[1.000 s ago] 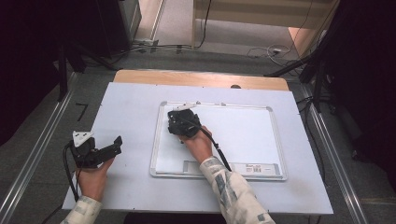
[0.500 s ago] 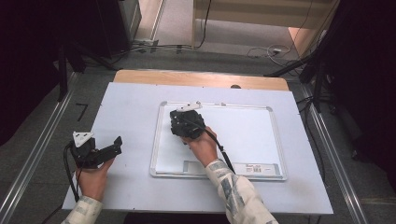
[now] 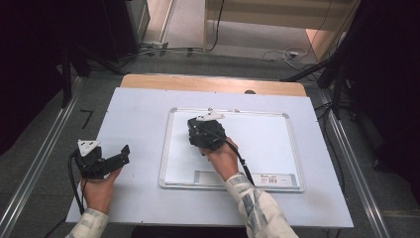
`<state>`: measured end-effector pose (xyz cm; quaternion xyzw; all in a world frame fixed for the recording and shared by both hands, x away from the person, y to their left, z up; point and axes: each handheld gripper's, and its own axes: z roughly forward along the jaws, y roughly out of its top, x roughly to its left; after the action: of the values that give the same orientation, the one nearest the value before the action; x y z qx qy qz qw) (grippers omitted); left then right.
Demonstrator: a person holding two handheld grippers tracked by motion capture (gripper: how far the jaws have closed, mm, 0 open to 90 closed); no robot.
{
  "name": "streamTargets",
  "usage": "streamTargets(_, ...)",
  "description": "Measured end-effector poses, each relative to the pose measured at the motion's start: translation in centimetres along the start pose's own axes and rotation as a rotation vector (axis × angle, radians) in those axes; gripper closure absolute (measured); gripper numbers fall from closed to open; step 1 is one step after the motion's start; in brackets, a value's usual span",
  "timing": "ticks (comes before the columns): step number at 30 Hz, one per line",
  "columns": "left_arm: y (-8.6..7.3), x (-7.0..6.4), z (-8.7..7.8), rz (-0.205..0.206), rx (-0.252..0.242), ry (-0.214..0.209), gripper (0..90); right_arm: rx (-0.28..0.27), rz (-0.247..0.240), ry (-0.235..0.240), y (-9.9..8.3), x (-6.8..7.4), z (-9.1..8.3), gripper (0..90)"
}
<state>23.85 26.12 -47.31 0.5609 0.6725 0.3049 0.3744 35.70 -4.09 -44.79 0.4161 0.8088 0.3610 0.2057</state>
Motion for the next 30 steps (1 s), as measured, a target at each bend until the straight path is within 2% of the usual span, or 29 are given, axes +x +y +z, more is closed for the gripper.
streamTargets(17,-0.1,-0.1,0.1,0.009,0.005,-0.003,1.9,-0.010,0.053,-0.037,-1.5,-2.9,-1.7,36.4)
streamTargets(30,-0.1,-0.2,0.2,0.009,0.003,-0.006,1.9,-0.010,0.068,-0.043,-1.9,-3.3,-2.1,36.4)
